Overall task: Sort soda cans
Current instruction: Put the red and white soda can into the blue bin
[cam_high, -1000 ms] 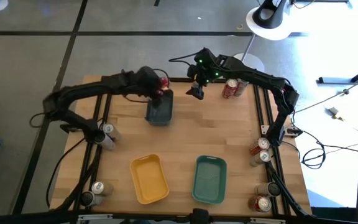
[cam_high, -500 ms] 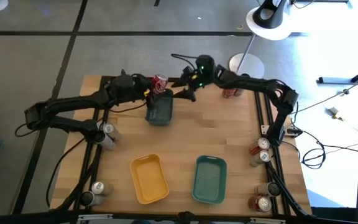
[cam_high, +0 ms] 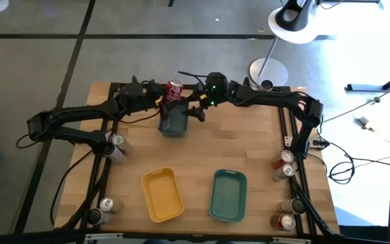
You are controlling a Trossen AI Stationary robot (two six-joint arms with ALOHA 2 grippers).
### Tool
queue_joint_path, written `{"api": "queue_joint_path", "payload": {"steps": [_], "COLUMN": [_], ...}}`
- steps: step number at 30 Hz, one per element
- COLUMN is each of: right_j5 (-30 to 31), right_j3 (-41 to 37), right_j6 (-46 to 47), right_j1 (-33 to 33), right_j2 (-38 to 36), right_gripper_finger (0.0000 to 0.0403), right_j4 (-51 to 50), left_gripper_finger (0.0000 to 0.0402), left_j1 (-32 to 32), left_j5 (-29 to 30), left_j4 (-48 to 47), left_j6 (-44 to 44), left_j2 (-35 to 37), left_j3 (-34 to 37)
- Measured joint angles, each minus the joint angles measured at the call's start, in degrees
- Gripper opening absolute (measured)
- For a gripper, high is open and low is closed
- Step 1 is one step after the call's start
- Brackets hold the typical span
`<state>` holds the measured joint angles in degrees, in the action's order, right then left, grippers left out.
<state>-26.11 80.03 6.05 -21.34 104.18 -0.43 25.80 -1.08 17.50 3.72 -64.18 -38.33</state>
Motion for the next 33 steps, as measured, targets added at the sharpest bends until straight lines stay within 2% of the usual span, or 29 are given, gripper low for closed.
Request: {"api": "queue_joint_path", "payload": {"steps": [5, 8, 11, 15, 17, 19, 21, 26, 29, 33], "right_j5": [-0.56, -0.41, -3.64, -11.02, -11.48, -9.48, -6.06, -0.14, 2.55, 5.42], "right_j3": [0.0, 0.4, 0.44, -3.22, -6.15, -8.53, -9.73, -10.03, -8.96, -6.86], "right_j6": [-0.66, -0.02, -1.98, 1.5, 4.8, 9.14, 12.77, 19.26, 19.15, 13.72], "right_j1": [-0.82, -3.48, -6.4, -7.74, -7.53, -6.74, -5.74, -2.34, -0.85, 0.25], "right_j2": [-0.48, -1.88, -3.25, -3.61, -2.82, -1.99, -1.51, -1.05, -1.05, -0.79], "right_gripper_finger": [0.0351, 0.0351, 0.0351, 0.0351, 0.0351, 0.0351, 0.0351, 0.0351, 0.0351, 0.0351], "right_j4": [-4.95, -7.44, -7.1, 8.98, 20.03, 30.51, 36.19, 35.98, 38.29, 37.75], "left_gripper_finger": [0.0302, 0.0303, 0.0301, 0.0301, 0.0301, 0.0302, 0.0302, 0.0303, 0.0303, 0.0303], "left_j1": [-0.04, -0.02, -0.02, 0.0, 0.0, 0.0, 0.0, 0.0, -0.3, -0.31], "left_j5": [-0.04, -0.02, -0.02, -0.02, -0.02, -0.02, -0.02, -0.02, 0.04, -0.45], "left_j4": [-0.25, -0.45, -0.87, -0.98, -0.96, -0.69, -0.5, -0.31, 0.21, 1.62], "left_j6": [-1.03, -0.96, -1.02, -1.42, -1.43, -1.42, -1.4, -1.07, -0.87, 0.89], "left_j2": [0.0, 0.19, 0.69, 1.07, 1.05, 1.05, 1.05, 1.05, 0.83, 0.72], "left_j3": [0.0, 0.0, 0.02, 0.62, 0.73, 0.74, 0.74, 0.74, 0.74, 0.7]}}
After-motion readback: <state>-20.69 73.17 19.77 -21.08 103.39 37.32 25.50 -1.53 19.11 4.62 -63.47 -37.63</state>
